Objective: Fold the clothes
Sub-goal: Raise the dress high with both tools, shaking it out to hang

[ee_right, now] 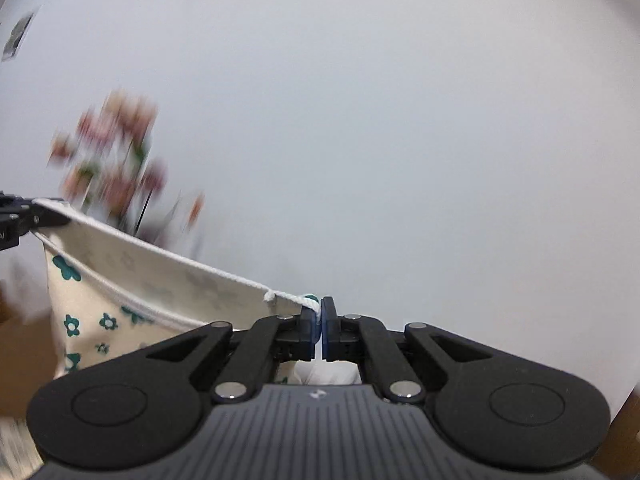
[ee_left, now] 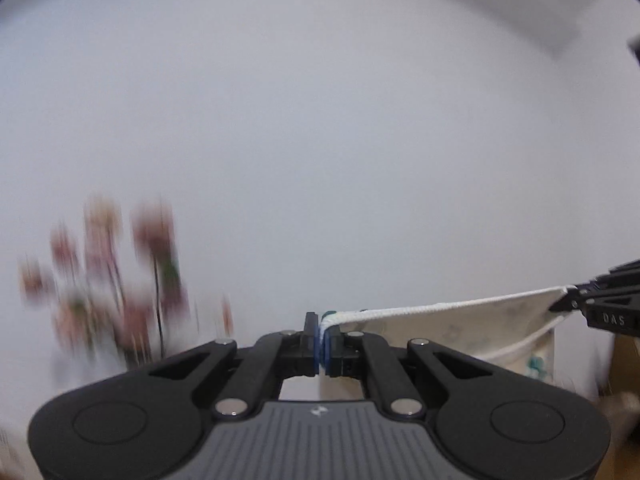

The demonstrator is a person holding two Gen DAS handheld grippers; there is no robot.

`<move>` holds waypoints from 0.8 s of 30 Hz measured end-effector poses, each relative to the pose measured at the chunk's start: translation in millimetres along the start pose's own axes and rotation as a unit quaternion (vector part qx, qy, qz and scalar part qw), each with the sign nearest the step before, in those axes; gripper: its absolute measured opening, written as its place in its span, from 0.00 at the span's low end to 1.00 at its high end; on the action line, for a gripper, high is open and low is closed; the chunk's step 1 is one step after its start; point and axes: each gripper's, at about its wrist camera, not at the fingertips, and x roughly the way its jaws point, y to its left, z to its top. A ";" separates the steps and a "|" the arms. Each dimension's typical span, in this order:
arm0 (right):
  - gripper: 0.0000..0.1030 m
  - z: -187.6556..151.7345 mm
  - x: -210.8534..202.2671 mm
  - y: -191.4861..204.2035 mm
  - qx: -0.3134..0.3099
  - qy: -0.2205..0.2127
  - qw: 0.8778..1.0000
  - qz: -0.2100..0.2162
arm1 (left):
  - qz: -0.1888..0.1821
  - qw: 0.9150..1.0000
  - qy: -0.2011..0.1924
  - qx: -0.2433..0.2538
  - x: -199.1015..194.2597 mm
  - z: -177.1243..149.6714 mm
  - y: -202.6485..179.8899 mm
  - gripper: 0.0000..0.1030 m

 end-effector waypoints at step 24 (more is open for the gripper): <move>0.03 117.6 -33.0 -50.3 -0.027 -0.037 0.999 -0.025 | 0.024 0.999 -0.016 0.033 -4.5 112.6 -18.6 0.03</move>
